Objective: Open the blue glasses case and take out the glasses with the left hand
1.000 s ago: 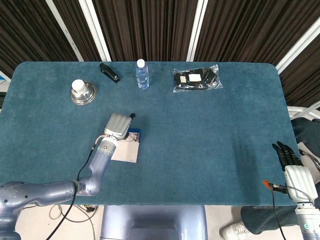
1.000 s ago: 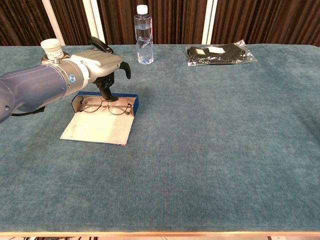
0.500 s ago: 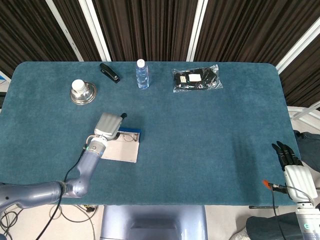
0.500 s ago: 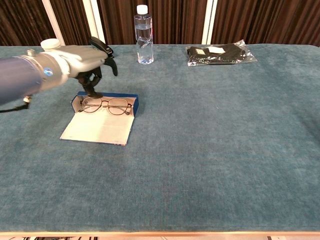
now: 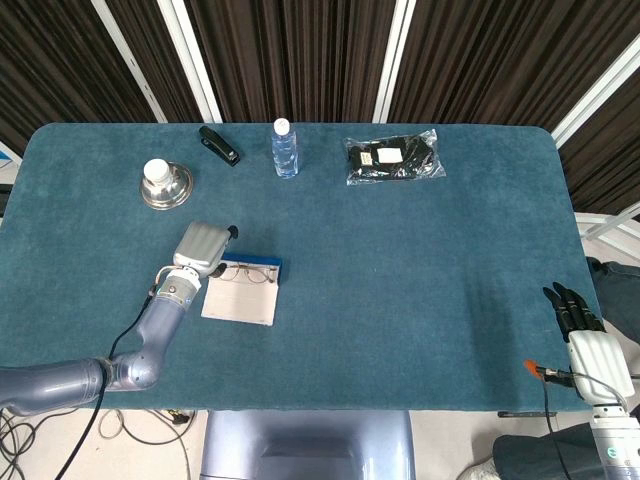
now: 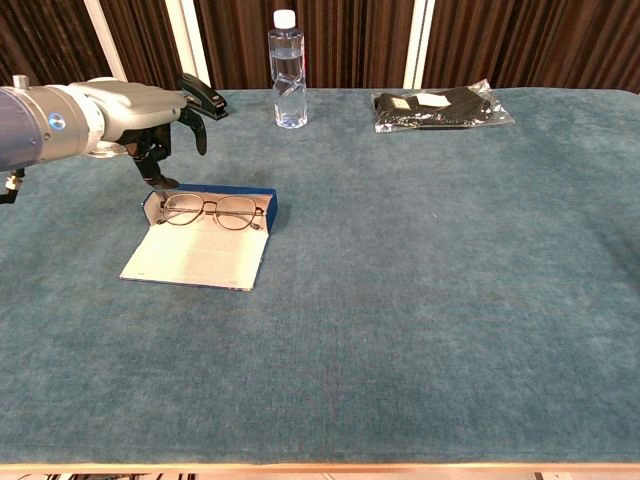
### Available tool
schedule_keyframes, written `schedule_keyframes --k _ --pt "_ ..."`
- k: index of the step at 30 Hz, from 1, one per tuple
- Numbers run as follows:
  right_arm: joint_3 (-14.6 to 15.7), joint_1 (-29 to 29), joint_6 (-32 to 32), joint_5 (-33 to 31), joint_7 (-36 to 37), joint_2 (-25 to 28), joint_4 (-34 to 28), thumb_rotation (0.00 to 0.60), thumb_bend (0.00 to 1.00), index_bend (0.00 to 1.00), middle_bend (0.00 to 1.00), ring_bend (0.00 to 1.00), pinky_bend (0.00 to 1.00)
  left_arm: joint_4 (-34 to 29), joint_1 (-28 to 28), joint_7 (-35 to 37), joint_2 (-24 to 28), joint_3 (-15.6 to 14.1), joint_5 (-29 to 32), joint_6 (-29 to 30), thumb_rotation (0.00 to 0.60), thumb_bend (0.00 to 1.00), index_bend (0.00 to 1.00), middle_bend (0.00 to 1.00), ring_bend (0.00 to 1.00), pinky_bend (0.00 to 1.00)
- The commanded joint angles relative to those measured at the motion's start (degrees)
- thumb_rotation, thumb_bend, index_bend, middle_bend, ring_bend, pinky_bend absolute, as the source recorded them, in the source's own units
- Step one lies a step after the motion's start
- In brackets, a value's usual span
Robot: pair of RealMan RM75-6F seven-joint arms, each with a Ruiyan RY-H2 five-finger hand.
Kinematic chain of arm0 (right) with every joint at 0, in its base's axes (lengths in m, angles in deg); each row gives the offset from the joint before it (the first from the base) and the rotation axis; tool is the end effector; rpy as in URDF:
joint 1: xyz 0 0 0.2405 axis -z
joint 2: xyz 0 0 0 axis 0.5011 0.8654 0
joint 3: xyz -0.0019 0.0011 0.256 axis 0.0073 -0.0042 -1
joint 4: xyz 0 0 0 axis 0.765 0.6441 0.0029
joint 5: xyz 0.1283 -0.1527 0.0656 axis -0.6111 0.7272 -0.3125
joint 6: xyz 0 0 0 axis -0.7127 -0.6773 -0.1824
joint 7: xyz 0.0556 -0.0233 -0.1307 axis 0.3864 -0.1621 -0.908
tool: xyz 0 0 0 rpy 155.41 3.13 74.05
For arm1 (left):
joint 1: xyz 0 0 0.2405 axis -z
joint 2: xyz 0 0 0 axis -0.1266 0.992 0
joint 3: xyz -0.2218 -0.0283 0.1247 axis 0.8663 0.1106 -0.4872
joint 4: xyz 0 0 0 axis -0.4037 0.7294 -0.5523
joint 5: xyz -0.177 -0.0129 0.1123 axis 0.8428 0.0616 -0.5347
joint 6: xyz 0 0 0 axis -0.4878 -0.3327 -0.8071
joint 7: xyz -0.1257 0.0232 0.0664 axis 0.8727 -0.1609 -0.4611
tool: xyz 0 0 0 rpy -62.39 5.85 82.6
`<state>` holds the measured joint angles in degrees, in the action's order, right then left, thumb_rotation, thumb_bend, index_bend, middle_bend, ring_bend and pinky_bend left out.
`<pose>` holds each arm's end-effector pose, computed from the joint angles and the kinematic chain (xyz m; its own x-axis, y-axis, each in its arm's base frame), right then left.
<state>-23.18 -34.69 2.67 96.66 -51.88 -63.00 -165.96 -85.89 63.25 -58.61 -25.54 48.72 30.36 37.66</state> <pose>-0.3092 -0.1811 0.1577 0.3036 -0.0278 0.9524 -0.9528 -0.0021 0.3036 -0.1338 0.3985 -0.0037 0.6512 0.2841 0.7038 0.7582 -0.2843 -0.5868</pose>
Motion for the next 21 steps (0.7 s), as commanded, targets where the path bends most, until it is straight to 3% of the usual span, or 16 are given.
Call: schedule_keyframes --k 1,21 --pt "-0.05 -0.03 0.04 -0.07 0.09 0.01 0.00 0.600 0.05 0.00 0.00 0.00 0.22 2.11 0.94 0.23 -1.47 0.21 0.28 -0.86 0.600 0.28 0.37 1.00 0.96 1.00" --pt "-0.28 -0.25 0.54 -0.62 0.18 0.16 -0.25 0.600 0.05 0.00 0.00 0.00 0.22 6.91 3.40 0.81 -5.45 0.31 2.91 -2.83 0.600 0.28 0.41 1.00 0.97 1.00"
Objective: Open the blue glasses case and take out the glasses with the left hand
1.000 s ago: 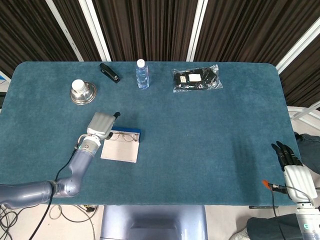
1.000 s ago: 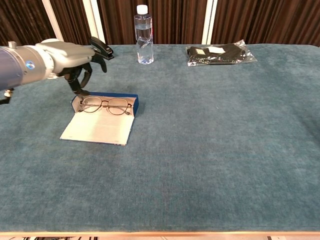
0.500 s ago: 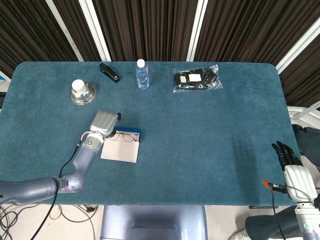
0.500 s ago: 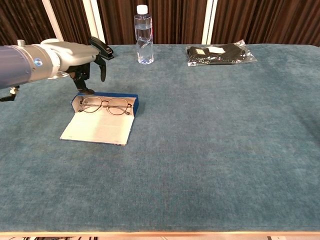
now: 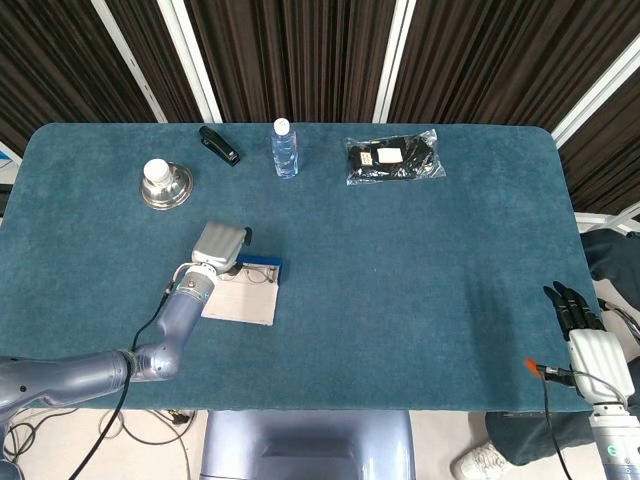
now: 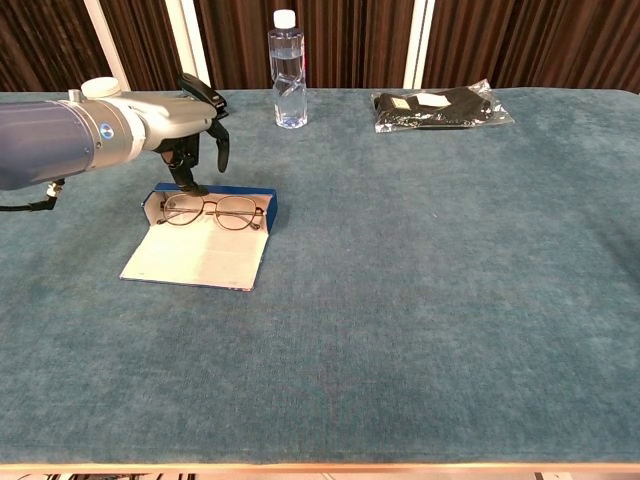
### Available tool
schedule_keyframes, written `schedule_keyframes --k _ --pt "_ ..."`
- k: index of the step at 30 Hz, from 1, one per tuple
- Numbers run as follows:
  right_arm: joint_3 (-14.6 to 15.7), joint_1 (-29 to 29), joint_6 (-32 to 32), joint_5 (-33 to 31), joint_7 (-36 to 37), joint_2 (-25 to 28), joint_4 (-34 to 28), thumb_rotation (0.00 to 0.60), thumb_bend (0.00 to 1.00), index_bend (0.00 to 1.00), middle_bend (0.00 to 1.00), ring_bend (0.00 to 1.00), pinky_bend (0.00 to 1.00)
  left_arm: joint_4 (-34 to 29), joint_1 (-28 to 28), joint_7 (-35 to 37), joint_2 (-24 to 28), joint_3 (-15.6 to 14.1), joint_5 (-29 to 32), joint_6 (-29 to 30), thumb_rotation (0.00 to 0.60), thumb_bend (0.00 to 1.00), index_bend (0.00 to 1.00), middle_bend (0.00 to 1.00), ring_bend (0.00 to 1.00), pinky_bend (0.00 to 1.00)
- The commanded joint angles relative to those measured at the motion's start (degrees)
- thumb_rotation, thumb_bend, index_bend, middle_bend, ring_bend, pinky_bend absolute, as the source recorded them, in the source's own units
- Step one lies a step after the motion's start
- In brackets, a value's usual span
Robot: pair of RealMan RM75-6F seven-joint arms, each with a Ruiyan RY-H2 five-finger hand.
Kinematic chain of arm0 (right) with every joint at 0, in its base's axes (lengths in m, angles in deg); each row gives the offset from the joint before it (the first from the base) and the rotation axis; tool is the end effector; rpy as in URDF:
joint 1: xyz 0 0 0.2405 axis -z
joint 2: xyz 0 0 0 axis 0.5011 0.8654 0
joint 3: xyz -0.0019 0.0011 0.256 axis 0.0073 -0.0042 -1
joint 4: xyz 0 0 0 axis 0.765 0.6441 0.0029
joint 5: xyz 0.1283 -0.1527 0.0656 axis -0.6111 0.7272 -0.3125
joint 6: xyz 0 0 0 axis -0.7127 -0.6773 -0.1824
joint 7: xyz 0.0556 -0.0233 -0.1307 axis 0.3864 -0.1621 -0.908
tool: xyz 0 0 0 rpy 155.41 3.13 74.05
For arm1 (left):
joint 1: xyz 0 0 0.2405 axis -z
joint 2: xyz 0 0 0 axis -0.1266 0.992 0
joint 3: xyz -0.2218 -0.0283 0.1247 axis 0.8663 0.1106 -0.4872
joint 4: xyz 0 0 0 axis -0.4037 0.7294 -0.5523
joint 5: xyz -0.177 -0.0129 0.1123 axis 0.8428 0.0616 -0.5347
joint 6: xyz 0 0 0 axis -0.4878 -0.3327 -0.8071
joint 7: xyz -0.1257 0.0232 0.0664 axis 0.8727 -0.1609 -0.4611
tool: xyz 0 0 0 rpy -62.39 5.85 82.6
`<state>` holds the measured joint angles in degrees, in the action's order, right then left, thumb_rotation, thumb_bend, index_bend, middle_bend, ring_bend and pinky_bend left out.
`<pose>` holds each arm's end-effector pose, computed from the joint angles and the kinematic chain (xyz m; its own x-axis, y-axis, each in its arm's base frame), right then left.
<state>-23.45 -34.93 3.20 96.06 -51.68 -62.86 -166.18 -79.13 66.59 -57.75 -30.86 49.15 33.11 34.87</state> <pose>-0.3094 -0.1833 0.1581 0.2975 -0.0304 0.9542 -0.9546 0.0042 0.2978 -0.1210 0.4100 -0.0295 0.6335 0.3110 0.7084 0.7731 -0.2894 -0.5644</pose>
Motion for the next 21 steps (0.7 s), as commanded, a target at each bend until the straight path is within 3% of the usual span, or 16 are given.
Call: schedule_keyframes --k 1,21 --pt "-0.04 -0.03 0.01 -0.02 -0.06 0.03 -0.07 0.600 0.05 0.00 0.00 0.00 0.22 0.27 0.11 -0.02 -0.26 -0.19 0.39 -0.12 0.600 0.28 0.41 1.00 0.97 1.00" --pt "0.08 0.06 0.00 -0.01 0.22 0.03 0.00 0.600 0.05 0.00 0.00 0.00 0.23 1.65 1.13 0.46 -1.94 -0.26 1.93 -0.39 0.600 0.28 0.43 1.00 0.97 1.00"
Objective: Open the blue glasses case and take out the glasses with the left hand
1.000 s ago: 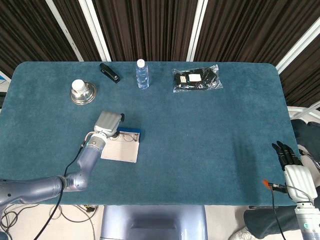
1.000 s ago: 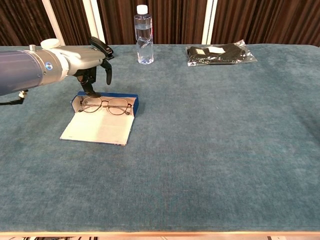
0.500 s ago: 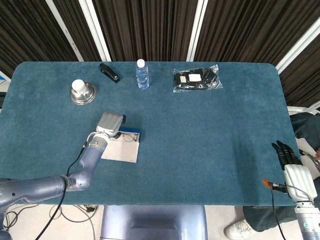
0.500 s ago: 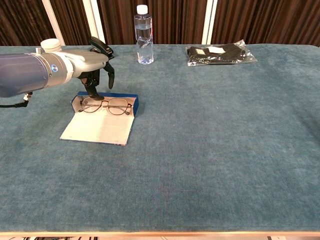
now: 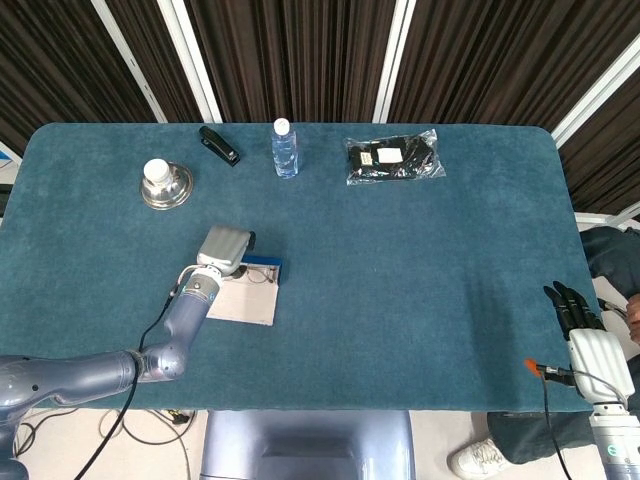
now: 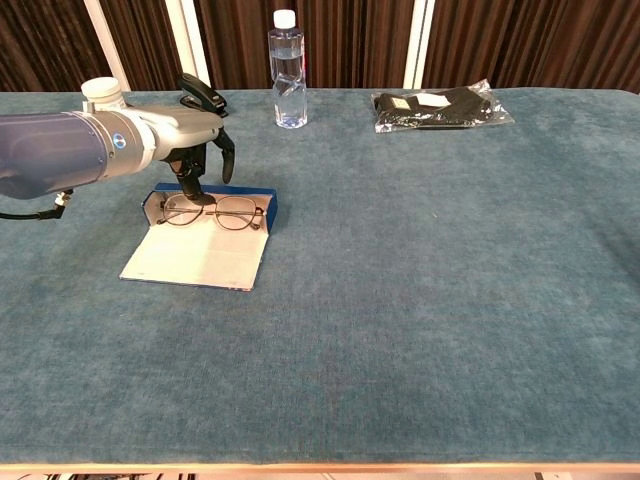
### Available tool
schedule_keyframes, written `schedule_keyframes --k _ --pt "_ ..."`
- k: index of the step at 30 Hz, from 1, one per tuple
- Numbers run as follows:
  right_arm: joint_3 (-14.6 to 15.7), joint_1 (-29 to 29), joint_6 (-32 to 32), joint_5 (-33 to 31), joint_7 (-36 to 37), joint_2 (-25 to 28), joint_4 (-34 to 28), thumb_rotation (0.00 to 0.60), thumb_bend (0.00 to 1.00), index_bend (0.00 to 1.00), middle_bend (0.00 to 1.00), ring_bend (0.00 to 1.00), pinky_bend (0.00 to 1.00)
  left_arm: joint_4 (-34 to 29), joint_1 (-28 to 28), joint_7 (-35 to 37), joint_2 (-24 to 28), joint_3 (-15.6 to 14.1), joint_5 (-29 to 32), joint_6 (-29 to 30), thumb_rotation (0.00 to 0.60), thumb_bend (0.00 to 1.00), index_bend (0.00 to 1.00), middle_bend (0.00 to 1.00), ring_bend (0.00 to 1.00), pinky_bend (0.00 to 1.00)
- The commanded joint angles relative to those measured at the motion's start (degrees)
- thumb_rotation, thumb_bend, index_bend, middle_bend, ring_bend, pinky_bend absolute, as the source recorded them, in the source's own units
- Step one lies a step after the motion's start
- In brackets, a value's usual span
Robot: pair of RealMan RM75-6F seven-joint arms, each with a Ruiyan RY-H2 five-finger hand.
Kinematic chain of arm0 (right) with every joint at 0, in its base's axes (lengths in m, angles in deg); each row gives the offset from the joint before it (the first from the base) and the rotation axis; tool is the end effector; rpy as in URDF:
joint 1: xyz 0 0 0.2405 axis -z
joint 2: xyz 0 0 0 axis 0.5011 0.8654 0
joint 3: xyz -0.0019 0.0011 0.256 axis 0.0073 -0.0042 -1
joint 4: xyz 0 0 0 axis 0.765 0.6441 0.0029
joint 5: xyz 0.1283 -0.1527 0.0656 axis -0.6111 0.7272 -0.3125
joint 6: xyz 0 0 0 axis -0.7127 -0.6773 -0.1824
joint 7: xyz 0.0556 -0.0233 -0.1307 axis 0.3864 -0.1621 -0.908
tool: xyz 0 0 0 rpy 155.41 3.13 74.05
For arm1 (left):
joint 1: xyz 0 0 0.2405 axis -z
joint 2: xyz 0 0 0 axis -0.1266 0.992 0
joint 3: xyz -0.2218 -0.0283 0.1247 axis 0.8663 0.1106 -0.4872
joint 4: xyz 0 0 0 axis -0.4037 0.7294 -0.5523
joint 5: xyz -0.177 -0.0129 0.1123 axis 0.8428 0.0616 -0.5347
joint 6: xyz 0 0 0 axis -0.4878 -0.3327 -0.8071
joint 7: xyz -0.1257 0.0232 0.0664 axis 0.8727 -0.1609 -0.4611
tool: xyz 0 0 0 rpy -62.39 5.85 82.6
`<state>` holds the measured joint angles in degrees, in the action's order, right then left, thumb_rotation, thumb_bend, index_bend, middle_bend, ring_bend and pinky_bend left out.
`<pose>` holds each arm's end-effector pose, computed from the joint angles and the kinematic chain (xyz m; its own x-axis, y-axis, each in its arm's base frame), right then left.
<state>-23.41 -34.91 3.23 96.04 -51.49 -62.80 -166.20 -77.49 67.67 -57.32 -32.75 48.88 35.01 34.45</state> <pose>-0.3096 -0.1830 0.1582 0.2950 -0.0316 0.9550 -0.9554 0.0051 0.2953 -0.1180 0.4098 -0.0402 0.6169 0.3346 0.7124 0.7869 -0.2816 -0.5491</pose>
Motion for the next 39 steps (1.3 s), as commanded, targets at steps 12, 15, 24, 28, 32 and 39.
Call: schedule_keyframes --k 12,15,24,28,32,39 --pt "0.02 0.03 -0.09 0.07 -0.04 -0.08 0.09 0.600 0.05 0.00 0.00 0.00 0.22 -0.10 0.22 0.16 0.07 -0.22 0.39 0.19 0.600 0.34 0.46 1.00 0.97 1.00" --pt "-0.02 0.01 -0.06 0.01 -0.07 -0.06 0.06 0.600 0.05 0.00 0.00 0.00 0.22 -0.12 0.26 0.26 0.08 -0.23 0.43 0.17 0.600 0.34 0.47 1.00 0.97 1.00" --pt "-0.08 -0.03 -0.05 -0.04 -0.20 -0.04 -0.02 0.600 0.05 0.00 0.00 0.00 0.23 -0.02 0.28 0.41 0.04 -0.42 0.43 0.33 0.600 0.34 0.49 1.00 0.97 1.00" --pt "-0.06 -0.03 0.00 -0.07 -0.18 -0.02 -0.04 0.600 0.05 0.00 0.00 0.00 0.23 -0.06 0.28 0.47 0.18 -0.44 0.49 0.35 0.600 0.36 0.50 1.00 0.97 1.00" --pt "-0.07 -0.03 -0.02 -0.08 -0.21 -0.01 -0.08 0.600 0.05 0.00 0.00 0.00 0.23 -0.14 0.29 0.54 0.25 -0.51 0.61 0.22 0.600 0.38 0.52 1.00 0.97 1.00" --pt "-0.02 0.05 -0.08 -0.08 -0.21 -0.06 -0.04 0.600 0.05 0.00 0.00 0.00 0.23 -0.17 0.21 0.62 0.19 -0.75 0.64 0.30 0.600 0.39 0.54 1.00 0.97 1.00"
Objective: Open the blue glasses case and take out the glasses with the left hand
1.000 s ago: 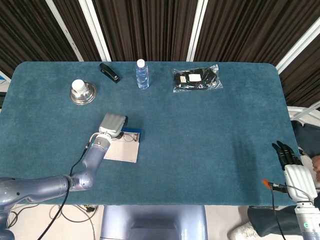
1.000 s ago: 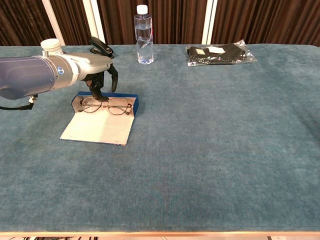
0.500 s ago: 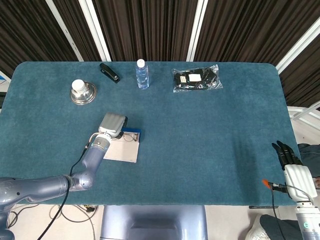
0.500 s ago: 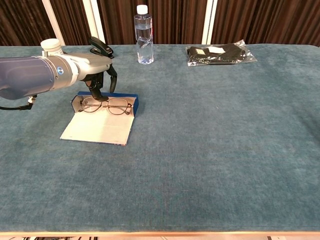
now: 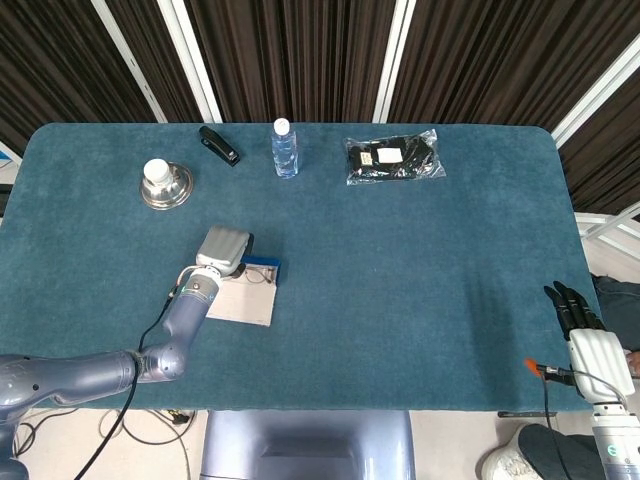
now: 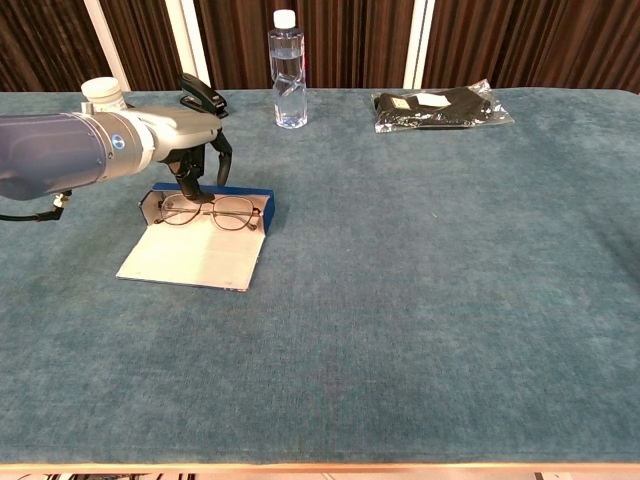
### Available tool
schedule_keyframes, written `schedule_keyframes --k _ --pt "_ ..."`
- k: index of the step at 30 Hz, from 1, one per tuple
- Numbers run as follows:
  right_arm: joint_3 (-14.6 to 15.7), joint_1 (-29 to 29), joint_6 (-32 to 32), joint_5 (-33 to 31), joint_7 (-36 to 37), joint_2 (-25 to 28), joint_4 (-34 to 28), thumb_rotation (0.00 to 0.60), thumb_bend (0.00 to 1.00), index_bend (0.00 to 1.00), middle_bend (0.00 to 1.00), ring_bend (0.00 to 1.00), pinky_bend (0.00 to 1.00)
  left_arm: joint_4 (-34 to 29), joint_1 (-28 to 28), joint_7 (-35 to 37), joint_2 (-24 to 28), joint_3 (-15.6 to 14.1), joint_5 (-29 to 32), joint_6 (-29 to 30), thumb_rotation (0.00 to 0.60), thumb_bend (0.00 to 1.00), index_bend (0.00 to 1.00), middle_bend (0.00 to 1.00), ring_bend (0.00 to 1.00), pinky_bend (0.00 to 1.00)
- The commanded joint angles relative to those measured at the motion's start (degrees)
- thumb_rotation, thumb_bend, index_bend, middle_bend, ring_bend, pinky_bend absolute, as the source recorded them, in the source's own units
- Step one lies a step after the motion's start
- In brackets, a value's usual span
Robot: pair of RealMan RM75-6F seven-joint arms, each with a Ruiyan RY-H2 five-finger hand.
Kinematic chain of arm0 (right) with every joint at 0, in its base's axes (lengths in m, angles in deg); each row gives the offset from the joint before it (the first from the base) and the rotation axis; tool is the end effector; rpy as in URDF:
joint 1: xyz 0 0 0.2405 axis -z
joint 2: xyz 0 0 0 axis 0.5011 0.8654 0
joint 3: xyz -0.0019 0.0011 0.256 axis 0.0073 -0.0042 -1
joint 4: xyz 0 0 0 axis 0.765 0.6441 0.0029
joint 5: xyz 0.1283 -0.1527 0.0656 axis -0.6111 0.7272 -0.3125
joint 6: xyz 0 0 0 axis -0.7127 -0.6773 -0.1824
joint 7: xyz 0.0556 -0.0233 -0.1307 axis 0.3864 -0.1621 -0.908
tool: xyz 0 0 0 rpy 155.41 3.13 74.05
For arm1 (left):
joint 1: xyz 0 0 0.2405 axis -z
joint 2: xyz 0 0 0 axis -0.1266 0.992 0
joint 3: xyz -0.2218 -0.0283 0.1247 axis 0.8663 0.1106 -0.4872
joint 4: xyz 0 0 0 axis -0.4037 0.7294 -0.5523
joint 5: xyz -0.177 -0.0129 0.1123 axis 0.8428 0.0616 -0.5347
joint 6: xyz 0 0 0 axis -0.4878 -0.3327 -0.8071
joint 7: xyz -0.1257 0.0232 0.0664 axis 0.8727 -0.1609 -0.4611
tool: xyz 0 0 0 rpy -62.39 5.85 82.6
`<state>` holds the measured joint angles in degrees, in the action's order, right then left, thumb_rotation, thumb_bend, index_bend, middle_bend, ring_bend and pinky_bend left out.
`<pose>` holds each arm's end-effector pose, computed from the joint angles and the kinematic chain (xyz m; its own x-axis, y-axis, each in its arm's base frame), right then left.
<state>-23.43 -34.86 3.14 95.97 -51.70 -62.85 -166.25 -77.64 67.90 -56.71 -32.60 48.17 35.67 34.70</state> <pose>-0.3095 -0.1828 0.1582 0.2967 -0.0300 0.9545 -0.9549 0.0068 0.2970 -0.1202 0.4090 -0.0402 0.6119 0.3426 0.7129 0.7909 -0.2744 -0.5470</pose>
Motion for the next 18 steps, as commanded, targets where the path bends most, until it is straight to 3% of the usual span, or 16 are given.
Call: schedule_keyframes --k 1,13,18 --pt "0.00 0.00 0.01 -0.02 0.00 -0.02 0.01 0.600 0.05 0.00 0.00 0.00 0.22 -0.05 -0.03 0.02 0.08 -0.03 -0.03 0.10 0.600 0.39 0.54 1.00 0.97 1.00" --pt "0.03 0.01 0.12 -0.07 0.26 0.06 -0.12 0.600 0.05 0.00 0.00 0.00 0.22 -3.40 -0.35 -1.57 2.52 -0.25 -1.17 3.78 0.600 0.39 0.54 1.00 0.97 1.00" --pt "0.03 0.00 0.08 0.04 0.20 0.08 -0.13 0.600 0.05 0.00 0.00 0.00 0.23 -5.30 -0.19 -4.82 3.26 -1.66 -3.53 7.00 0.600 0.39 0.55 1.00 0.97 1.00"
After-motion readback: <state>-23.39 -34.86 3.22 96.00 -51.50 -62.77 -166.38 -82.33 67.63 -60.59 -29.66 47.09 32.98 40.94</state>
